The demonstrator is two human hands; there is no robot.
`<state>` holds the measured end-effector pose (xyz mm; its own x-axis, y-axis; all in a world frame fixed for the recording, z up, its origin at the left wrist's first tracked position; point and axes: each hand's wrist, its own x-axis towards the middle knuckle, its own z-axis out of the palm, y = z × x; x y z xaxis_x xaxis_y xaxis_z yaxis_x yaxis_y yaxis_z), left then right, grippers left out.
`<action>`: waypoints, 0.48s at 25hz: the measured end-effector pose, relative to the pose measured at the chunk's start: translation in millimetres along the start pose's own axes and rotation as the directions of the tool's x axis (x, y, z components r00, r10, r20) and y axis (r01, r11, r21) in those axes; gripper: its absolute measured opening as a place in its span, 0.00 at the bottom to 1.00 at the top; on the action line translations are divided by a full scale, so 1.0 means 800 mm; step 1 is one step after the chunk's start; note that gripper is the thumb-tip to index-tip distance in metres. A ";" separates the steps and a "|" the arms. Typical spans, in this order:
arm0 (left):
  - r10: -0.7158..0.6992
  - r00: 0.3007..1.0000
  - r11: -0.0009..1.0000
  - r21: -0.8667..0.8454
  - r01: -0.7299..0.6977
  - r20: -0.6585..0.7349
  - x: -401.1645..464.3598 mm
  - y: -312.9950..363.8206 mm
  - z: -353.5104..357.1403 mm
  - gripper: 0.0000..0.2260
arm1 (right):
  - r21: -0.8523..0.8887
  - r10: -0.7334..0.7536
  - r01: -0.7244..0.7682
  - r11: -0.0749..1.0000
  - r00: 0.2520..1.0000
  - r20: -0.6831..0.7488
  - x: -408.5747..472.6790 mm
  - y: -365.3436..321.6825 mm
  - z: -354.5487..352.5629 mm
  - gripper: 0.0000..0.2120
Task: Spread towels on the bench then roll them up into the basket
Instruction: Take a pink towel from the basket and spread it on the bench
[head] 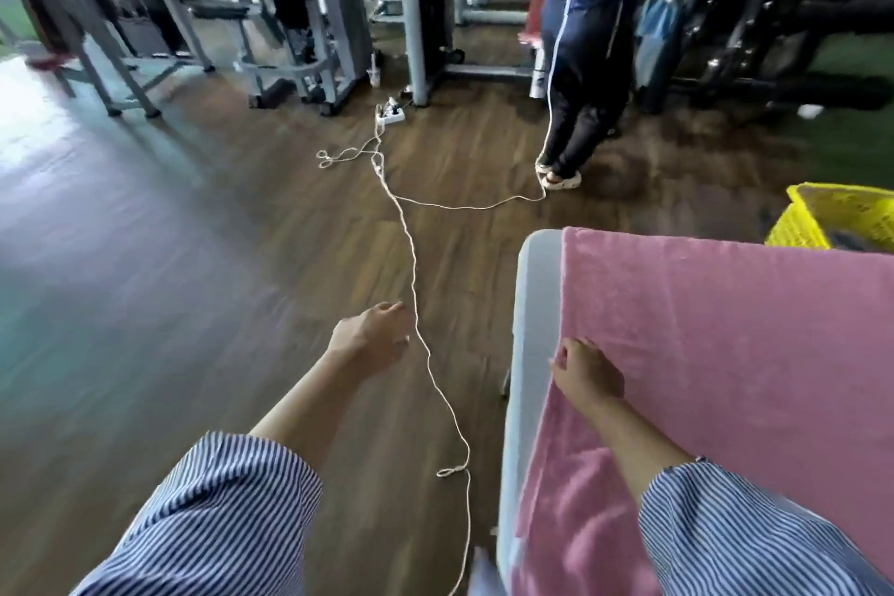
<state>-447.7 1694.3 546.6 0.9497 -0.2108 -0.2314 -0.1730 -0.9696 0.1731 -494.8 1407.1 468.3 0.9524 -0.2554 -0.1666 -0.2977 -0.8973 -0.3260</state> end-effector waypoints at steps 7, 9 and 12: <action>0.391 0.919 0.917 0.069 -0.394 0.054 0.081 0.030 -0.030 0.15 | 0.045 0.309 -0.305 0.951 0.943 -0.128 -0.030 -0.031 0.009 0.06; 0.497 0.866 0.864 0.062 -0.499 0.052 0.111 0.062 -0.034 0.16 | 0.054 0.348 -0.344 0.938 0.928 -0.131 -0.017 -0.032 0.008 0.08; 0.586 0.806 0.806 0.042 -0.590 0.080 0.161 0.093 -0.040 0.18 | 0.058 0.397 -0.393 0.918 0.906 -0.149 0.004 -0.033 0.005 0.09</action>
<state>-329.7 1599.0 559.9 0.6432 -0.7483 -0.1621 -0.7112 -0.6623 0.2357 -484.3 1431.3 472.3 0.7540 -0.6413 -0.1420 -0.6513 -0.7020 -0.2879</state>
